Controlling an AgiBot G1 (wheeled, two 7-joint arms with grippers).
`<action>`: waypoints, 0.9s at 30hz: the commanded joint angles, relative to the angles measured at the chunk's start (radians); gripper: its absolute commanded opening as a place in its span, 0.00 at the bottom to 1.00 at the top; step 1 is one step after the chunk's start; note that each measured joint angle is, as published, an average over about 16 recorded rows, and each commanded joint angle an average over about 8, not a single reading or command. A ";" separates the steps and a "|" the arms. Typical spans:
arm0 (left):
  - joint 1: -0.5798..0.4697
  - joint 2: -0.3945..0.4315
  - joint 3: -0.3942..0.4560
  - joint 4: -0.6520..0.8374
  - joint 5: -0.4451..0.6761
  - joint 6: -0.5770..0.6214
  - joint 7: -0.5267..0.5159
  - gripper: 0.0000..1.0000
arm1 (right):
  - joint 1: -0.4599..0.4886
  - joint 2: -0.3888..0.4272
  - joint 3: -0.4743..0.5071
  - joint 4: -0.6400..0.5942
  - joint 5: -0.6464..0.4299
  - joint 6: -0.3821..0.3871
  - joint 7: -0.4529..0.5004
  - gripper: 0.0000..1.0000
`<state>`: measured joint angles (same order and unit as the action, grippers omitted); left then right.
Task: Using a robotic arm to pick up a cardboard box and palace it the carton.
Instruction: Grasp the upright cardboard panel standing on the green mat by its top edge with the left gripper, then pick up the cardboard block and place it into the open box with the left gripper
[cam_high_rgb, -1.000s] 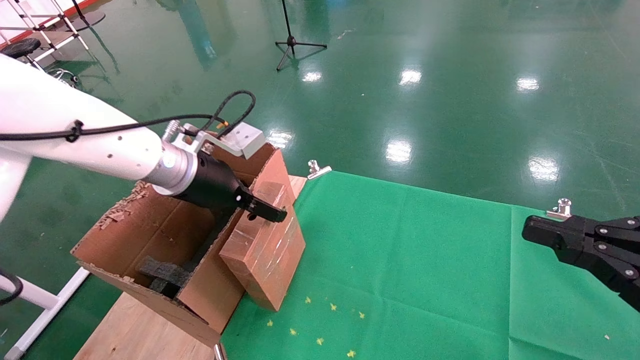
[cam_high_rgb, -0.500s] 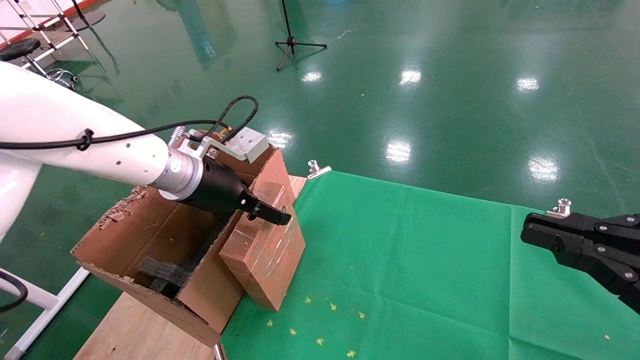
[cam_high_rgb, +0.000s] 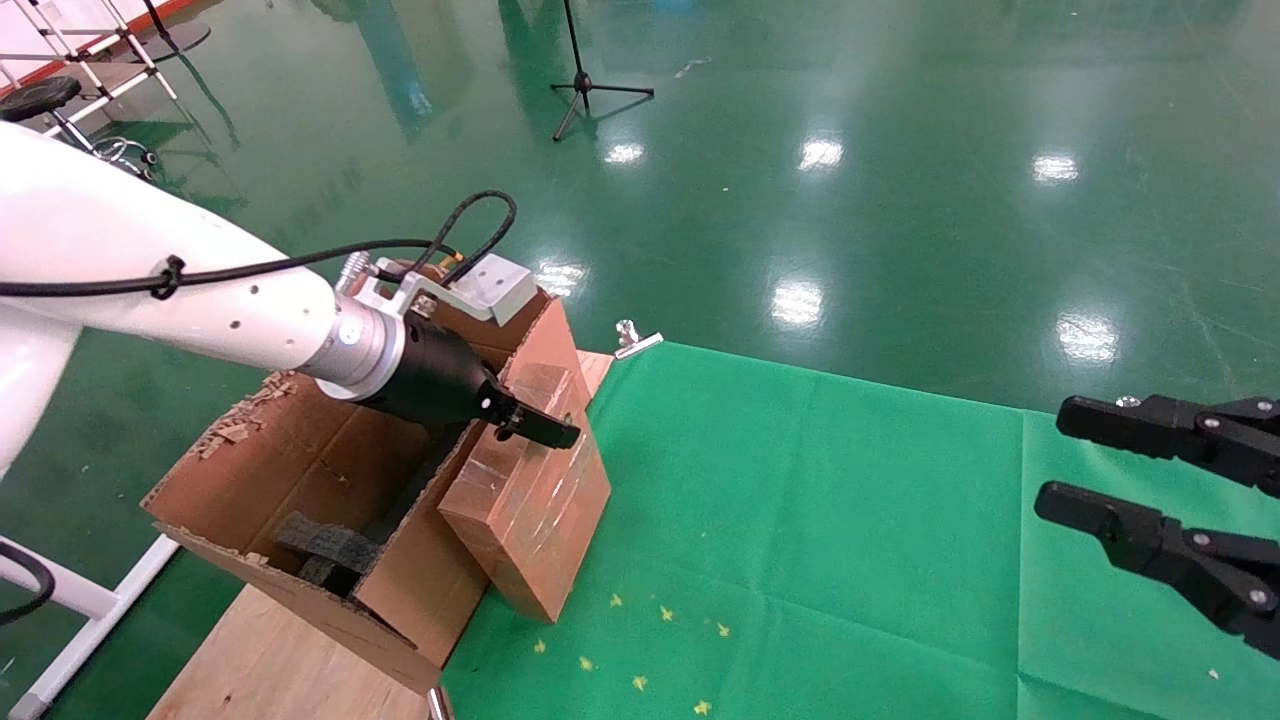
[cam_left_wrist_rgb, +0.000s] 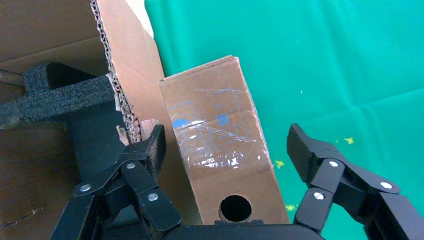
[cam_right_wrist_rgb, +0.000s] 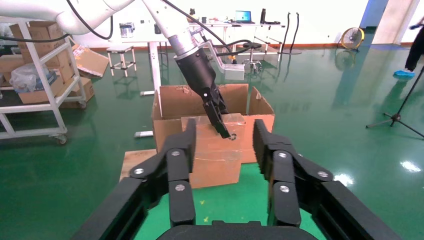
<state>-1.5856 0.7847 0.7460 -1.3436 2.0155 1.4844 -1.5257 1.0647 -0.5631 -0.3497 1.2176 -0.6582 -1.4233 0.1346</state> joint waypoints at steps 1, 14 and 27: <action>0.000 0.000 0.000 0.000 0.000 0.001 0.000 0.00 | 0.000 0.000 0.000 0.000 0.000 0.000 0.000 1.00; -0.003 0.001 -0.001 0.004 -0.002 0.000 0.002 0.00 | 0.000 0.000 0.000 0.000 0.000 0.000 0.000 1.00; -0.123 -0.042 -0.074 0.054 -0.148 0.013 0.202 0.00 | 0.000 0.000 0.000 0.000 0.000 0.000 0.000 1.00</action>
<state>-1.7249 0.7416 0.6691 -1.2727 1.8741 1.5002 -1.3143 1.0648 -0.5631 -0.3497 1.2176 -0.6582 -1.4233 0.1346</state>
